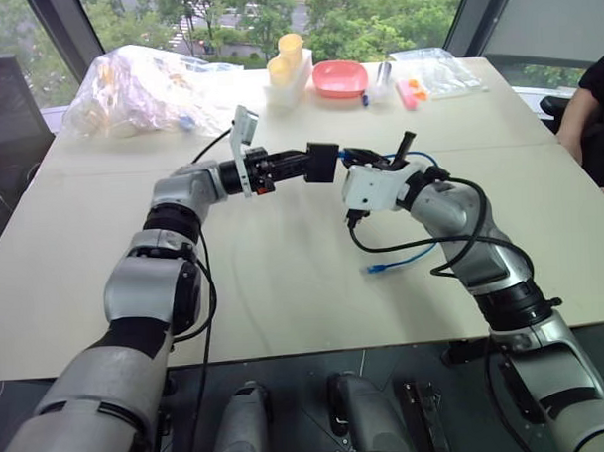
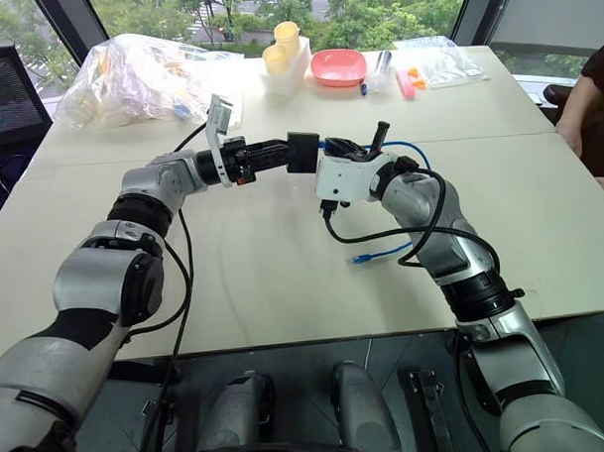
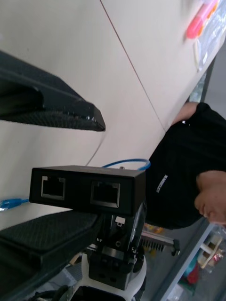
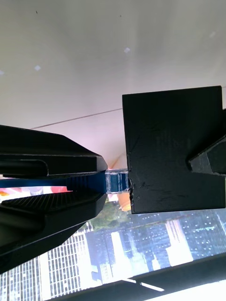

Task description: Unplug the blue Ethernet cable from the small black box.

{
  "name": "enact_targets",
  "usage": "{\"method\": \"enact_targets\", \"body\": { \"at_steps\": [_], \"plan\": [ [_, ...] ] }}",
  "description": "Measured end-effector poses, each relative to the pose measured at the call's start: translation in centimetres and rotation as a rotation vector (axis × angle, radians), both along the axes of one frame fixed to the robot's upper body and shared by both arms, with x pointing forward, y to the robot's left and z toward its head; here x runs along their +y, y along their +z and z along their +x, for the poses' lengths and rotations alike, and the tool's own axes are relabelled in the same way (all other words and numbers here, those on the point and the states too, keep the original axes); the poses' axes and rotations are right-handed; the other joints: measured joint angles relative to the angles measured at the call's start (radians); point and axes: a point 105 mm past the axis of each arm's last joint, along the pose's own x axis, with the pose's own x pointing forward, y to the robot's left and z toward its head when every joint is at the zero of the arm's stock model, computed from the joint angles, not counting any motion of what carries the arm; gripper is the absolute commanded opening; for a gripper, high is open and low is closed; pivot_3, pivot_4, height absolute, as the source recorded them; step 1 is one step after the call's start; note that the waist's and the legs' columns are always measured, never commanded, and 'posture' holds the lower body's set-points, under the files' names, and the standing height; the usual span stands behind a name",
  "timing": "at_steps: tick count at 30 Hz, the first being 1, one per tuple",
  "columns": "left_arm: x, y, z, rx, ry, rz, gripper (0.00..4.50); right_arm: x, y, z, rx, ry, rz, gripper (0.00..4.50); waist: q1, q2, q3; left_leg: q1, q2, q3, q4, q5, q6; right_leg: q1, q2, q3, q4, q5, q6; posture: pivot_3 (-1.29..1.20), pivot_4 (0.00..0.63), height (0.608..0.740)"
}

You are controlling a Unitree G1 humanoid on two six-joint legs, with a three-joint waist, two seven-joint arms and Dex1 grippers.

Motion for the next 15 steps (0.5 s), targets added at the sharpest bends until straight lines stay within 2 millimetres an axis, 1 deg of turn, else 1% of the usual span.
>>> {"method": "enact_targets", "body": {
  "at_steps": [3, 4, 6, 7, 8, 10, 11, 12, 15],
  "plan": [
    [-0.3, -0.1, -0.3, 0.000, -0.026, 0.003, 0.51, -0.1, -0.1, 0.0, 0.009, -0.004, -0.001, 0.19, 0.000, 0.000, 0.000, 0.000, 0.000, 0.000, 0.000, 0.000, 0.000, 0.000, 0.000, 0.000, 0.000, 0.000, 0.000, 0.00, 0.150, 0.740],
    [-0.3, -0.1, -0.3, -0.001, -0.027, 0.004, 0.48, 0.0, -0.1, 0.0, 0.011, -0.004, -0.001, 0.19, 0.000, 0.000, 0.000, 0.000, 0.000, 0.000, 0.000, 0.000, 0.000, 0.000, 0.000, 0.000, 0.000, 0.000, 0.000, 0.00, 0.150, 0.740],
    [-0.3, -0.2, -0.3, -0.002, -0.030, 0.009, 0.48, 0.0, -0.2, -0.1, 0.019, -0.005, 0.001, 0.98, 0.001, 0.000, 0.000, 0.000, 0.000, 0.000, 0.000, 0.000, 0.000, 0.000, 0.000, 0.000, 0.000, 0.000, 0.000, 0.00, 0.150, 0.740],
    [-0.2, -0.2, -0.3, -0.002, -0.026, 0.017, 0.48, 0.1, -0.2, -0.3, 0.025, 0.002, 0.008, 1.19, 0.001, 0.000, 0.000, 0.000, 0.000, 0.000, 0.000, 0.000, 0.000, 0.000, 0.000, 0.000, 0.000, 0.000, 0.000, 0.00, 0.150, 0.740],
    [-0.2, -0.3, -0.2, -0.002, -0.023, 0.025, 0.48, 0.2, -0.2, -0.5, 0.031, 0.011, 0.017, 1.76, 0.001, 0.000, 0.000, 0.000, 0.000, 0.000, 0.000, 0.000, 0.000, 0.000, 0.000, 0.000, 0.000, 0.000, 0.000, 0.00, 0.150, 0.740],
    [-0.3, -0.4, -0.2, -0.003, -0.018, 0.031, 0.48, 0.3, 0.0, -0.7, 0.031, 0.016, 0.025, 2.61, 0.001, 0.000, 0.000, 0.000, 0.000, 0.000, 0.000, 0.000, 0.000, 0.000, 0.000, 0.000, 0.000, 0.000, 0.001, 0.00, 0.150, 0.740],
    [-0.3, -0.4, -0.2, -0.002, -0.019, 0.032, 0.48, 0.0, 0.2, -0.9, 0.051, 0.006, 0.057, 3.21, 0.002, 0.000, 0.000, 0.000, 0.000, 0.000, 0.000, 0.000, 0.000, 0.000, 0.000, 0.000, 0.000, 0.000, 0.001, 0.00, 0.150, 0.740],
    [-0.2, -0.4, -0.2, -0.002, -0.018, 0.033, 0.48, -0.5, 0.2, -1.2, 0.086, -0.007, 0.115, 3.62, 0.003, 0.000, 0.000, 0.000, 0.000, -0.001, 0.000, 0.000, 0.000, 0.000, 0.000, 0.000, 0.000, 0.000, 0.001, 0.00, 0.150, 0.740],
    [0.2, -0.2, -0.2, 0.002, -0.018, 0.014, 0.48, -1.8, -0.6, -2.1, 0.288, -0.034, 0.406, 3.62, 0.005, 0.000, 0.000, 0.000, 0.000, -0.001, 0.000, 0.000, 0.000, 0.001, 0.000, 0.000, 0.000, 0.002, 0.003, 0.00, 0.150, 0.740]
  ]
}}
